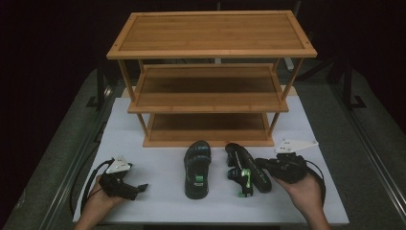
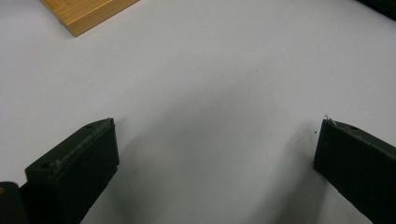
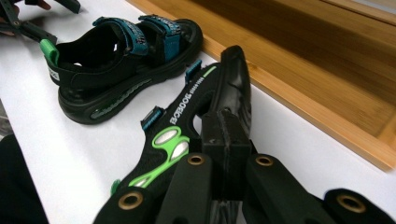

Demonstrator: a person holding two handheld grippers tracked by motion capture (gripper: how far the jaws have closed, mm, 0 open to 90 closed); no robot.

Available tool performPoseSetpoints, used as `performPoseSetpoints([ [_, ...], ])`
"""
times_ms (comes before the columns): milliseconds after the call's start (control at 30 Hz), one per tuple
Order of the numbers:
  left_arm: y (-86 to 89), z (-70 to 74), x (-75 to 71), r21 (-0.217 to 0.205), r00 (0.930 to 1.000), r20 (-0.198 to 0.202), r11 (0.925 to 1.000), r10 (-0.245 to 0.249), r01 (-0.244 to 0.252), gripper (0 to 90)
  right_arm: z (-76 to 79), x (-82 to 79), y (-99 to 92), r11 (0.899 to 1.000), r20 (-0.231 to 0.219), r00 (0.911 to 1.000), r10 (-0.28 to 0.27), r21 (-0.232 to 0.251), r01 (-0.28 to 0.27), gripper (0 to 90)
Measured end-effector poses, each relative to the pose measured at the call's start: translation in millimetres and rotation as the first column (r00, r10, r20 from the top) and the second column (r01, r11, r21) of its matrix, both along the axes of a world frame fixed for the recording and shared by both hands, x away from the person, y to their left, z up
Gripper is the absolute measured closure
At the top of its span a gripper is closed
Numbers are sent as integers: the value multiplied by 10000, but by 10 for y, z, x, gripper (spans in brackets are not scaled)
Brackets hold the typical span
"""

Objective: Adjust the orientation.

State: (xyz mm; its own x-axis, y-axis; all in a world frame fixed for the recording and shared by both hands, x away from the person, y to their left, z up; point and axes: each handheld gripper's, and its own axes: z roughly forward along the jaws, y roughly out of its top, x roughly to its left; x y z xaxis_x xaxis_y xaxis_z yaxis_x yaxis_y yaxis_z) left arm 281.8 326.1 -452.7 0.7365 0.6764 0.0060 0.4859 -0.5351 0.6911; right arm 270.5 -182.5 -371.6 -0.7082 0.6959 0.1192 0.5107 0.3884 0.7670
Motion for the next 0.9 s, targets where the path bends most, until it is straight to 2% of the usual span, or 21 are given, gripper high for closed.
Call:
performPoseSetpoints([
  [167,1,0,2,0,10000,-11,10000,-8,8,0,-47,42,102,9996,-82,9999,149,-254,-151,897],
  [467,4,2,4,40,10000,-26,10000,-35,35,0,-103,35,162,9987,-96,9994,320,-394,-323,898],
  [633,4,2,4,38,10000,-30,10000,-31,31,0,-91,24,151,9974,141,9998,121,-710,-111,899],
  [900,4,1,4,31,10000,-32,10000,-28,28,0,-87,63,43,9978,302,9992,-242,-609,260,899],
])
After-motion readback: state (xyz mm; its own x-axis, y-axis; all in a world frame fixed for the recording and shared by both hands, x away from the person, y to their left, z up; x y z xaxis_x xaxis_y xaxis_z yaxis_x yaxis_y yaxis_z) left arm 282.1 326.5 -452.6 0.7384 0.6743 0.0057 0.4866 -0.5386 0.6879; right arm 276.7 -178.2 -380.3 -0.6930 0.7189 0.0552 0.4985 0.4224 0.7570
